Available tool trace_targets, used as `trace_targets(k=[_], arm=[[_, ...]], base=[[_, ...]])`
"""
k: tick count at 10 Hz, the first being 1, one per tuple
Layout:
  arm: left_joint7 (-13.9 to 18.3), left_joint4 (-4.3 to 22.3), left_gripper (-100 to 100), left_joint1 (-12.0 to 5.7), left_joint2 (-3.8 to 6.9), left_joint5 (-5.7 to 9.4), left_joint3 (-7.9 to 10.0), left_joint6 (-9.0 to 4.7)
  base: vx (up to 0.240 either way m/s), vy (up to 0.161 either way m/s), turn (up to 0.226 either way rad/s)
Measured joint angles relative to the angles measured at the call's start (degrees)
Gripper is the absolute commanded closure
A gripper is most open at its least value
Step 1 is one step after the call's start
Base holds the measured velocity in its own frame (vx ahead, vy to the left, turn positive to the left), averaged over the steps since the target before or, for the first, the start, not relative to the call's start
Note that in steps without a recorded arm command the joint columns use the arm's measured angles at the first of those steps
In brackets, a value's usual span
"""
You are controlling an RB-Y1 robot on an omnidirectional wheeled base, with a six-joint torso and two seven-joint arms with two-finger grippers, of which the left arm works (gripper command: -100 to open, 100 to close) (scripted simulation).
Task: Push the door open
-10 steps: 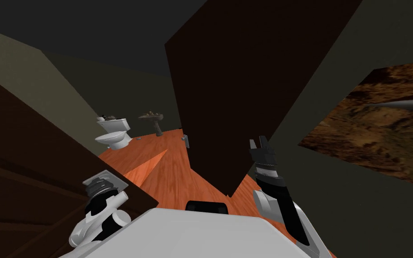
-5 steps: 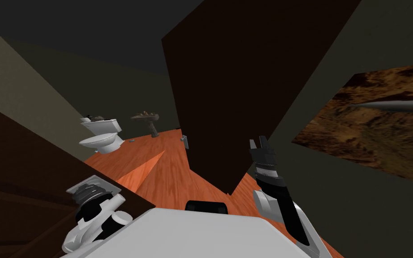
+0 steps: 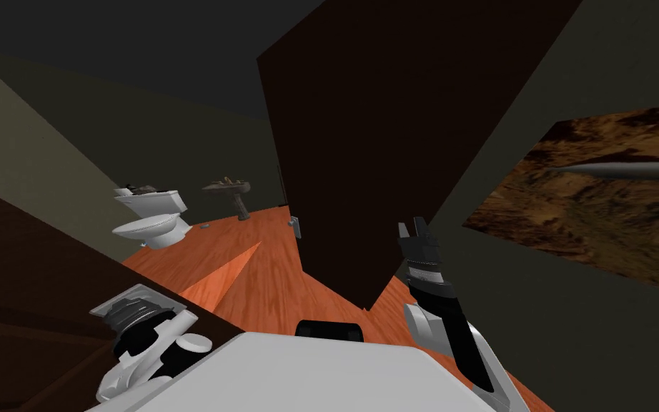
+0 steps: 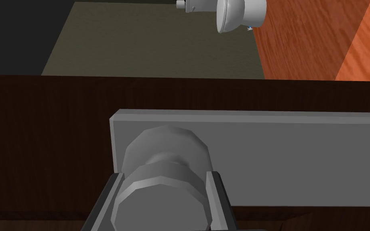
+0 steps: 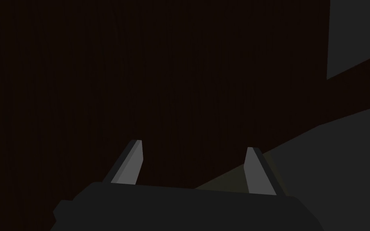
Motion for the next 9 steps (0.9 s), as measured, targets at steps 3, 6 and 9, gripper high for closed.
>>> trace_targets(k=[3, 6, 9], arm=[[-2.1, -1.1, 100, -0.62, -0.5, 0.45, 3.59, 0.71], [-3.7, -1.4, 100, -0.97, -0.6, 0.84, 6.27, -0.14], [-6.0, -3.3, 100, -1.54, -1.55, 1.46, 10.69, 0.24]], base=[[0.009, 0.077, -0.093], [0.016, 0.066, -0.09], [0.015, 0.109, -0.128]])
